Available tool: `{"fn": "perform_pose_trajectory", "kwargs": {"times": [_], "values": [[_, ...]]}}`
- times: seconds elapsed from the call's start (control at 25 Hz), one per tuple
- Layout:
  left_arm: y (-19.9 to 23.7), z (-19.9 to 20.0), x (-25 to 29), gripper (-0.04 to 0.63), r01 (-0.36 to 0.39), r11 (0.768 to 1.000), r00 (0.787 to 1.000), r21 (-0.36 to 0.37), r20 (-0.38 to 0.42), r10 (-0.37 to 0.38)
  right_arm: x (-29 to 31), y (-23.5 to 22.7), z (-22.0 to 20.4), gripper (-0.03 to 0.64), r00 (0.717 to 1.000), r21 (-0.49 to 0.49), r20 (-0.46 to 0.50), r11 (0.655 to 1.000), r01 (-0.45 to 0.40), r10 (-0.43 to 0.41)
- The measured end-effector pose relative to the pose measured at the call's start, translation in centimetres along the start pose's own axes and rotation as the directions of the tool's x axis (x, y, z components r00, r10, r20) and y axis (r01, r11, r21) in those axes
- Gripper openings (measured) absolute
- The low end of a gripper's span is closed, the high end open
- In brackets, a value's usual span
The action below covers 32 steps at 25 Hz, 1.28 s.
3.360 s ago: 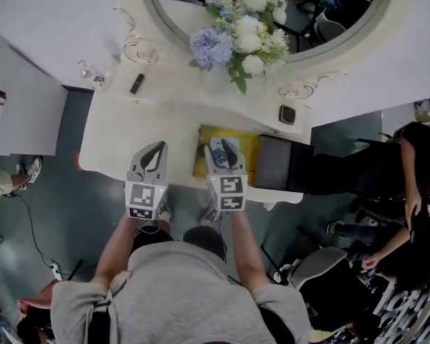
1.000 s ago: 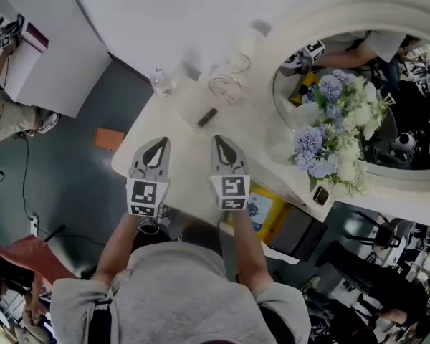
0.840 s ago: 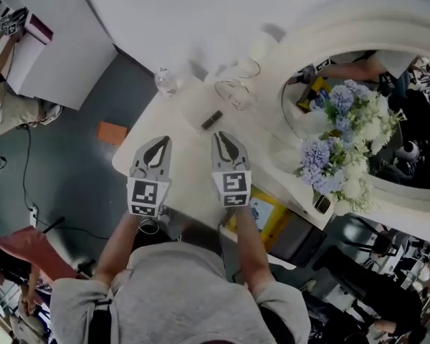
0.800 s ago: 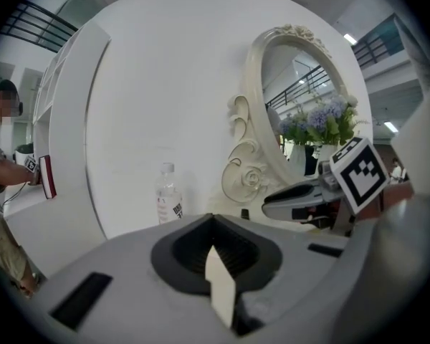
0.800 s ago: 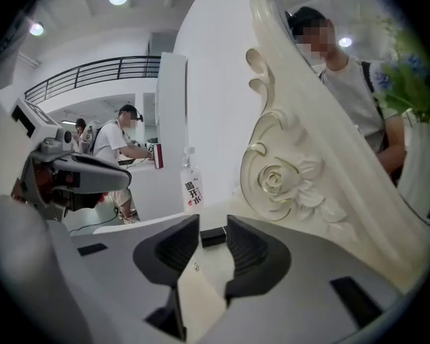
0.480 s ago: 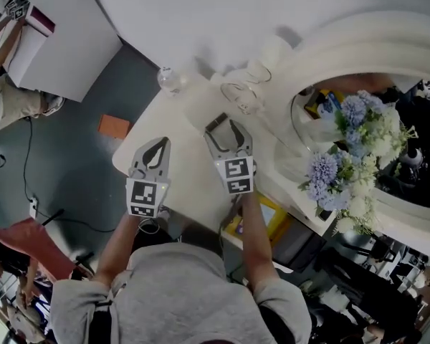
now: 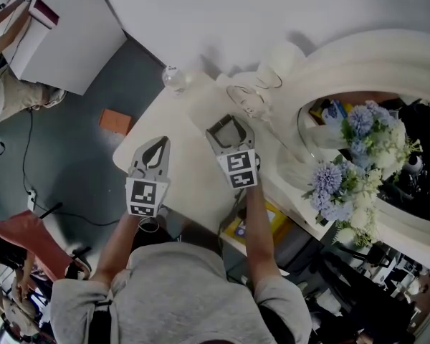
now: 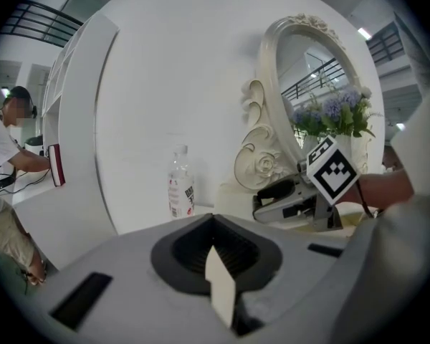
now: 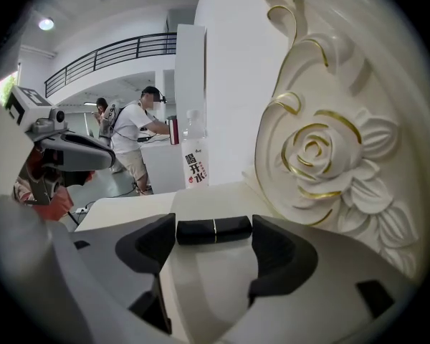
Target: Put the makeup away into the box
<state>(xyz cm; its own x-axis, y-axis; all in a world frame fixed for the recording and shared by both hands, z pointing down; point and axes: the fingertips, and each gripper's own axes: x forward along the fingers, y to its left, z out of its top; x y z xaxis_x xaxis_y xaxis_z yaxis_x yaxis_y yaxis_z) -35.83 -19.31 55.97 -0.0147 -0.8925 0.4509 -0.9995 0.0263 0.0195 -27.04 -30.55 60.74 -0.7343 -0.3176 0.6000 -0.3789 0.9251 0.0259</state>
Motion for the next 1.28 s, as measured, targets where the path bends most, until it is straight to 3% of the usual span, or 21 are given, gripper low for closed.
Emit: {"fn": "perform_pose_trajectory", "kwargs": {"times": [0.36,0.8,1.28], "values": [[0.2,0.1,-0.4,0.002,-0.002,1.0,1.0,0.0,0.005,0.002,0.0,0.0,-0.1,0.327,1.0,-0.014,-0.009,1.0,-0.008,0.007],[0.5,1.4,-3.2,0.0,0.004,1.0,0.999,0.027,0.047,-0.006,-3.4,0.8,2.2,0.327,0.997,0.024,0.062,0.998,0.054,-0.055],[-3.4,3.8,-7.7,0.0,0.122,0.986,0.984,0.112,0.114,-0.135,-12.7,4.2,3.0,0.327,0.969,0.093,0.143,0.977,0.192,-0.204]]}}
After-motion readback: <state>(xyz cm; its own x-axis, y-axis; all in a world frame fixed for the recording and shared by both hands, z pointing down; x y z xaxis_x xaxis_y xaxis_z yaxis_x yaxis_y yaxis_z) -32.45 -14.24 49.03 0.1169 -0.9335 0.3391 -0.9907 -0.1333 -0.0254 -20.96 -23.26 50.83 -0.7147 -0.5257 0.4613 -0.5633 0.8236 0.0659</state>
